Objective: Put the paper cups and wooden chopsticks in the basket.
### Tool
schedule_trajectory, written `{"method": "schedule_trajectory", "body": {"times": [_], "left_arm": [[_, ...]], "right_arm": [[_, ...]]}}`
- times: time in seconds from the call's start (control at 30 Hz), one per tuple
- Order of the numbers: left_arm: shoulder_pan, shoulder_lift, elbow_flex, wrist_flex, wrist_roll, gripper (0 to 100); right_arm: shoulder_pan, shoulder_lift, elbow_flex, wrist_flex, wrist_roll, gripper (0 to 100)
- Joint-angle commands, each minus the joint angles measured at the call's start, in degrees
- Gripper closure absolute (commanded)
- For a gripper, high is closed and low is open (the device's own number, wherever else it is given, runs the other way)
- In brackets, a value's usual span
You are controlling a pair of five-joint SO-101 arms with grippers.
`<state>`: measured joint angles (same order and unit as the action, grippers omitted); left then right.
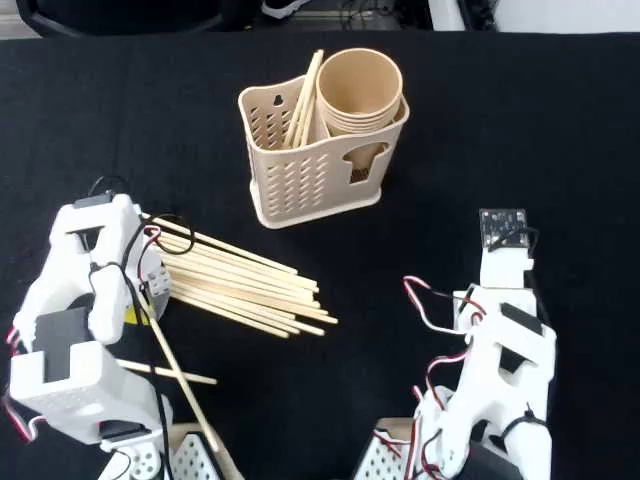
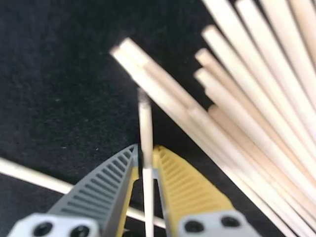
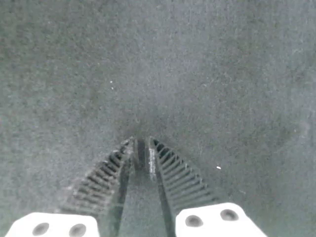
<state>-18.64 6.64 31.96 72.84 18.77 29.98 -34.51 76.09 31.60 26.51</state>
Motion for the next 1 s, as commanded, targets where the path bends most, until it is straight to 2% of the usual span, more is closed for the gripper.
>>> {"method": "schedule_trajectory", "body": {"times": [0.0, 0.2, 0.33, 0.43, 0.53, 0.63, 0.8, 0.87, 0.97], "left_arm": [[-2.15, -0.26, -5.05, 4.04, -0.44, 97], [-1.80, -0.26, -16.66, 13.01, -0.18, 97], [-1.19, -2.11, -26.42, 21.98, -0.35, 97], [-0.31, -8.26, -33.98, 28.31, -0.44, 97], [0.31, -19.34, -39.16, 28.04, -0.26, 97], [2.86, -31.21, -43.56, 26.46, -0.18, 97], [9.01, -47.56, -44.35, 17.58, -0.62, 97], [9.10, -52.31, -43.12, 12.31, -1.93, 97], [8.84, -57.85, -39.16, 1.32, -7.65, 97]], "right_arm": [[-0.62, -1.36, 0.04, -0.70, 0.00, 94.5], [-0.62, -1.36, 0.04, -0.70, 0.09, 94.5], [-0.62, -1.36, 0.04, -0.70, 0.09, 94.5], [-0.62, -1.36, 0.04, -0.70, 0.18, 94.5], [-0.62, -1.36, 0.04, -0.70, 0.18, 94.5], [-0.62, -1.36, 0.04, -0.70, 0.18, 94.5], [-0.62, -1.36, 0.04, -0.62, 0.26, 94.5], [-0.62, -1.36, 0.04, -0.62, 0.35, 94.5], [-0.62, -1.36, 0.04, -0.62, 0.35, 94.5]]}}
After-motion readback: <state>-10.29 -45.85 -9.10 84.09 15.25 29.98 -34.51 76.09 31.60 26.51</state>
